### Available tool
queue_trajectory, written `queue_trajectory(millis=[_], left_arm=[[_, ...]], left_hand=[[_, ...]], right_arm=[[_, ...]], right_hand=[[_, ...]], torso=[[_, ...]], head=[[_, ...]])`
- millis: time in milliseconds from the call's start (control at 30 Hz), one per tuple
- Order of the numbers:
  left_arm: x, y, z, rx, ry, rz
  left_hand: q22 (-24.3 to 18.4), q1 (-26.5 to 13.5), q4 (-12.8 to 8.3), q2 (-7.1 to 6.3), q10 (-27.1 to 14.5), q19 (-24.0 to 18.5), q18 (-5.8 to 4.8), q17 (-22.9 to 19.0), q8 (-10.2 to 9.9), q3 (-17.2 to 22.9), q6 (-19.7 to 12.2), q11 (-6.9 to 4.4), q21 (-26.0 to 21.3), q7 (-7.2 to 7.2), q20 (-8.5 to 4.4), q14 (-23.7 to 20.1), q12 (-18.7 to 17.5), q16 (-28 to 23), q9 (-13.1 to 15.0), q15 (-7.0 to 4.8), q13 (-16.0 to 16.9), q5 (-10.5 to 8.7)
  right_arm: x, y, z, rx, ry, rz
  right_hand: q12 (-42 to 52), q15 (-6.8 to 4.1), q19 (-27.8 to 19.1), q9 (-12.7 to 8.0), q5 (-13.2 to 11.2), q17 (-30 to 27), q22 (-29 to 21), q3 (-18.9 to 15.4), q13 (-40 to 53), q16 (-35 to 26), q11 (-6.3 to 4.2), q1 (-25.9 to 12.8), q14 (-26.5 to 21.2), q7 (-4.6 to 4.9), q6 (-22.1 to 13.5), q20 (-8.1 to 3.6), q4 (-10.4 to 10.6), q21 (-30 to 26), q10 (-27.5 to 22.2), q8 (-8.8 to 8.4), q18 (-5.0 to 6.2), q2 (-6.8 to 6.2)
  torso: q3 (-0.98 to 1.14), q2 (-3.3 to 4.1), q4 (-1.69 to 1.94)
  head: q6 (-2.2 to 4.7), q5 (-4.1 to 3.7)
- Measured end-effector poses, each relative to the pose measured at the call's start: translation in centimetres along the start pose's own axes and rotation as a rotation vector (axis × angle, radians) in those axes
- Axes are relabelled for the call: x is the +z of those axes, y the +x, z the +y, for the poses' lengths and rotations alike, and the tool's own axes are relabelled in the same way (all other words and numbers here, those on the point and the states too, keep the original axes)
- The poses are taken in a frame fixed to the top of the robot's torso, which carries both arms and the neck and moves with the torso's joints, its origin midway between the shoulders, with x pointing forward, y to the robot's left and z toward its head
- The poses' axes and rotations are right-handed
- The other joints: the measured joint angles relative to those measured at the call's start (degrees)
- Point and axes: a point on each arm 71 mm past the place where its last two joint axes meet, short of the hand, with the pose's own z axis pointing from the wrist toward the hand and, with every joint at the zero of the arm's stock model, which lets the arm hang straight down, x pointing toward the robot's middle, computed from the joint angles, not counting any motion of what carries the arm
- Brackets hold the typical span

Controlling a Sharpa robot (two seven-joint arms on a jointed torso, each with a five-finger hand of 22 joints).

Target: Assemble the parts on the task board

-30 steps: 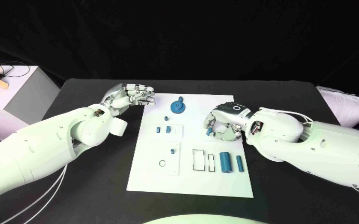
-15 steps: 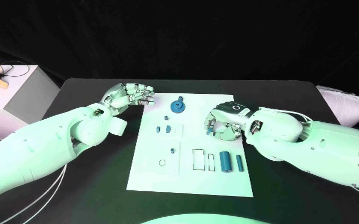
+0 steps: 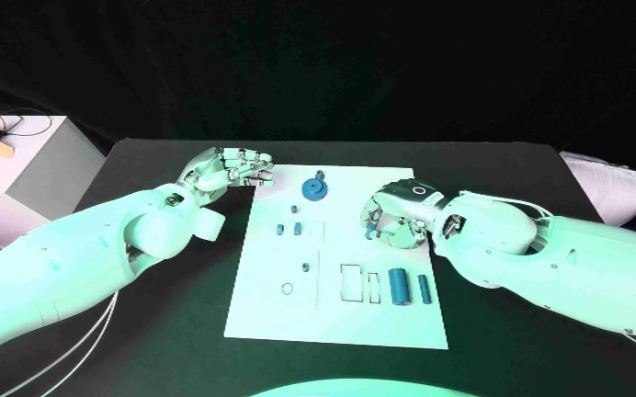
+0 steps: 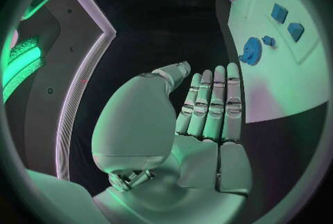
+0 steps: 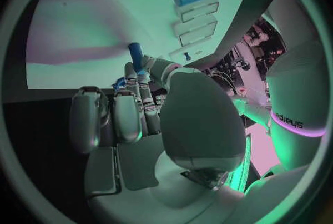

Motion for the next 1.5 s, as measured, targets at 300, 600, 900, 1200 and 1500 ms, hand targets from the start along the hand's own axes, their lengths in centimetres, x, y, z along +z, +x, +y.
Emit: queue_trajectory(millis=[300,600,900,1200,1500], left_arm=[[0.1,0.1,0.1,-0.001,0.000,0.000],[0.3,0.0,0.3,-0.002,-0.003,-0.003],[0.3,0.4,1.0,-0.011,-0.013,-0.001],[0.6,0.9,1.2,-0.018,-0.012,0.004],[0.6,0.9,1.2,-0.019,-0.012,0.004]], left_hand=[[0.0,0.0,0.0,0.00,0.0,0.0,0.00,0.0,0.0,0.0,0.0,0.00,0.0,0.00,0.00,0.0,0.0,0.0,0.0,0.00,0.0,0.00],[-0.1,0.0,0.0,0.00,0.0,0.0,0.00,0.1,0.0,0.0,0.0,0.00,0.0,0.00,0.00,0.0,0.0,0.0,0.0,0.00,0.0,0.00],[-0.2,0.0,0.0,0.00,0.0,0.0,0.00,0.1,0.0,0.0,0.0,0.00,-0.3,0.00,0.00,0.0,0.0,-0.1,-0.1,0.00,0.0,0.00],[-0.3,0.0,0.0,0.00,0.0,0.0,0.00,0.0,-0.2,0.0,0.0,0.00,-0.3,0.00,0.00,0.0,0.0,-0.3,-0.1,0.00,0.0,0.00],[-0.3,0.0,0.0,0.00,0.0,0.0,0.00,0.0,-0.2,0.0,0.0,0.00,-0.7,0.00,0.00,0.0,0.0,-0.5,-0.1,0.00,0.0,0.00]], right_arm=[[-1.0,-1.7,0.4,0.009,-0.001,-0.085],[-1.4,-3.8,2.4,0.056,-0.047,-0.169],[0.2,-2.0,6.9,0.147,-0.147,-0.166],[2.0,0.2,11.6,0.200,-0.253,-0.145],[2.7,2.7,12.9,0.219,-0.271,-0.110]], right_hand=[[0.0,0.00,0.0,0.7,0.5,0.5,0.5,0.2,0.0,0.2,0.00,0.0,0.0,0.00,0.0,0.00,-0.2,0.3,0.0,0.31,0.00,0.01],[0.0,0.01,0.2,0.7,0.5,0.6,0.6,0.4,0.0,0.4,0.00,0.0,0.0,-0.03,-0.2,-0.20,-0.4,0.7,0.0,0.31,0.01,0.00],[-0.1,-0.19,0.2,0.8,0.4,0.4,0.4,0.4,0.0,0.4,0.00,0.0,-0.2,-0.02,-0.2,-0.20,-0.4,0.7,0.0,0.29,0.01,0.00],[-0.4,-0.19,0.2,0.9,0.8,0.4,0.3,0.4,0.0,0.4,0.00,0.0,-0.2,-0.10,-0.3,-0.20,-0.4,0.7,0.0,0.50,0.01,-0.01],[-0.3,-0.19,0.2,0.9,0.8,0.3,0.2,0.8,0.0,0.4,0.00,0.0,-0.2,-0.05,-0.4,-0.20,-0.8,0.4,0.0,0.52,0.01,-0.01]], torso=[[0.01,-0.07,0.00],[0.02,-0.12,-0.03],[0.02,-0.32,-0.02],[-0.02,-0.43,0.05],[-0.05,-0.40,0.10]], head=[[0.27,0.55],[0.57,0.92],[0.51,1.76],[0.22,2.52],[-0.20,3.17]])
